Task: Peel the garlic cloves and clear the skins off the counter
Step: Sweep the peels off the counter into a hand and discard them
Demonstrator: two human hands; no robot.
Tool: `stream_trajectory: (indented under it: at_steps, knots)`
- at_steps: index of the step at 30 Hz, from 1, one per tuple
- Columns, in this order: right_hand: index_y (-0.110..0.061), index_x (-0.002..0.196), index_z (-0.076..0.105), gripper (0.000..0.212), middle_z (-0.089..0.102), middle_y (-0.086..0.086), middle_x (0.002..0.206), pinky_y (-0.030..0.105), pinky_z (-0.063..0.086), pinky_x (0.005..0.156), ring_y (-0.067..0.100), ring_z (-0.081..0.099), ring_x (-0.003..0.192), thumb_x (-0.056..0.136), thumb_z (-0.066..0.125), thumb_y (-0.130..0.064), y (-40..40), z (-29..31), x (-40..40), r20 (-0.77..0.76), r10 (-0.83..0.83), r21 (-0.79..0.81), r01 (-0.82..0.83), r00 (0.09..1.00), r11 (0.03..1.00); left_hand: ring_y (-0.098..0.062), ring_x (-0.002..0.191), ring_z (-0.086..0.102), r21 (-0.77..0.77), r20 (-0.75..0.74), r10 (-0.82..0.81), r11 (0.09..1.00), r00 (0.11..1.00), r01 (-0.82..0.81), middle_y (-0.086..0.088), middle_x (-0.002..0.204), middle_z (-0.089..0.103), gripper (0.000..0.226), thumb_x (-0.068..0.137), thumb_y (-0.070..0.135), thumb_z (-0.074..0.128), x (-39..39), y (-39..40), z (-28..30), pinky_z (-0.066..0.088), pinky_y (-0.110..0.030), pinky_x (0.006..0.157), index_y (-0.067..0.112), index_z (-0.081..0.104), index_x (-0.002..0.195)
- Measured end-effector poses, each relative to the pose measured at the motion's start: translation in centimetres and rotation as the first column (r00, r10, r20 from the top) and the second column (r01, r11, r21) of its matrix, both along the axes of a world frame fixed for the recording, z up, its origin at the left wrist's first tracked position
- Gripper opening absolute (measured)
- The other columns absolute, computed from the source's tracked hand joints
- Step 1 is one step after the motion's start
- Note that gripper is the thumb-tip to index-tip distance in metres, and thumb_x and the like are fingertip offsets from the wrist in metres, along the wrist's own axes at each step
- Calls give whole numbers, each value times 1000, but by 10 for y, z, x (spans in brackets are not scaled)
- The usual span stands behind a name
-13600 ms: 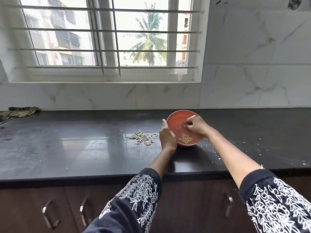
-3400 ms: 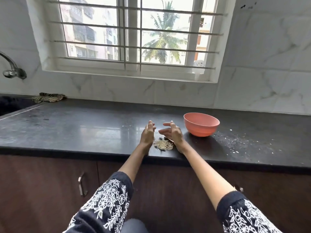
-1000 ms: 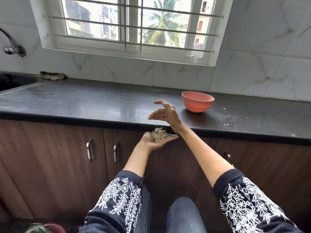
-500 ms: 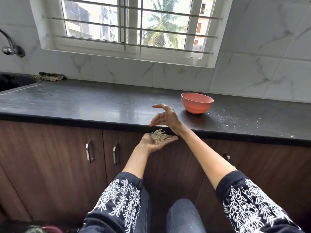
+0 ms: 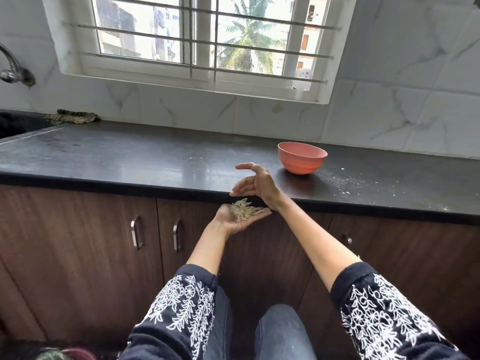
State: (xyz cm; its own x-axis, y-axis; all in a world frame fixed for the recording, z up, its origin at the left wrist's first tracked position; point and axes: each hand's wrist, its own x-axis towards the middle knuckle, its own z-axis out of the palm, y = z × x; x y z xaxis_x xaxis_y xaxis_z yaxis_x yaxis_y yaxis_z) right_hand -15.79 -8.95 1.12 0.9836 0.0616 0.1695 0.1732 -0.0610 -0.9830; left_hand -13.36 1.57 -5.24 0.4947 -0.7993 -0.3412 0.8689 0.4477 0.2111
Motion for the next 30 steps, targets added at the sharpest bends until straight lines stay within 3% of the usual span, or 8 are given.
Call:
stream_trajectory:
  at_steps: [8, 10, 13, 16, 22, 25, 28, 30]
  knots:
    - [-2, 114, 54, 42, 69, 16, 74, 29, 56, 70, 30, 69, 74, 101, 21, -25, 23, -12, -7, 23, 0, -16, 1, 1000, 1000, -48, 127, 33, -29, 122, 23, 999, 992, -19, -46, 124, 42, 55, 100, 24, 22, -8, 26, 5, 21, -57, 106, -23, 38, 124]
    - [0, 109, 58, 43, 68, 18, 79, 26, 55, 68, 29, 69, 75, 101, 22, -22, 34, -15, -10, 55, -22, -38, 24, 998, 999, -49, 118, 43, -57, 194, 58, 997, 979, -48, -44, 119, 48, 52, 98, 19, 22, -11, 35, 9, 34, -57, 101, -22, 47, 117]
    - [7, 100, 62, 42, 67, 27, 86, 23, 55, 70, 27, 68, 76, 101, 28, -18, 61, -11, -7, 174, -137, -4, 140, 975, 990, -51, 104, 56, -75, 252, 126, 991, 960, -110, -40, 116, 53, 48, 97, 16, 24, -14, 56, 19, 46, -56, 89, -21, 49, 115]
    - [12, 98, 62, 40, 66, 29, 89, 22, 55, 72, 20, 67, 72, 101, 33, -15, 92, -5, 3, 266, -240, 109, 218, 934, 970, -41, 98, 58, -46, 300, 180, 984, 937, -174, -36, 105, 59, 47, 99, 16, 23, -18, 80, 36, 43, -47, 94, -20, 51, 108]
    - [-3, 80, 65, 36, 67, 16, 75, 34, 56, 76, 28, 67, 72, 100, 37, -14, 191, -23, 21, 248, -149, 125, 121, 957, 985, -39, 76, 66, -69, 125, 436, 900, 891, -430, -32, 83, 63, 60, 99, 19, 19, -17, 167, 27, 55, -43, 72, -21, 59, 79]
    - [-16, 75, 66, 34, 68, 7, 71, 43, 54, 82, 26, 69, 75, 97, 40, -19, 248, -45, 25, 233, -195, 114, 172, 953, 979, -30, 87, 60, -13, 104, 607, 793, 788, -609, -25, 83, 60, 51, 100, 17, 16, -9, 216, 3, 46, -35, 87, -12, 54, 84]
    - [-14, 77, 68, 34, 68, -2, 74, 38, 53, 79, 12, 67, 77, 91, 39, -24, 298, -67, 22, 194, -244, 106, 227, 950, 968, -31, 72, 68, 54, 166, 755, 636, 635, -770, -20, 76, 66, 45, 98, 17, 14, -8, 256, -20, 54, -27, 62, -2, 54, 93]
    - [-4, 84, 68, 35, 63, -4, 65, 20, 49, 74, -3, 61, 63, 96, 38, -17, 332, -87, 18, 115, -239, 119, 226, 964, 967, -31, 113, 59, 103, 91, 863, 488, 497, -867, -17, 111, 61, 45, 98, 18, 15, -3, 285, -44, 47, -28, 80, 0, 53, 115]
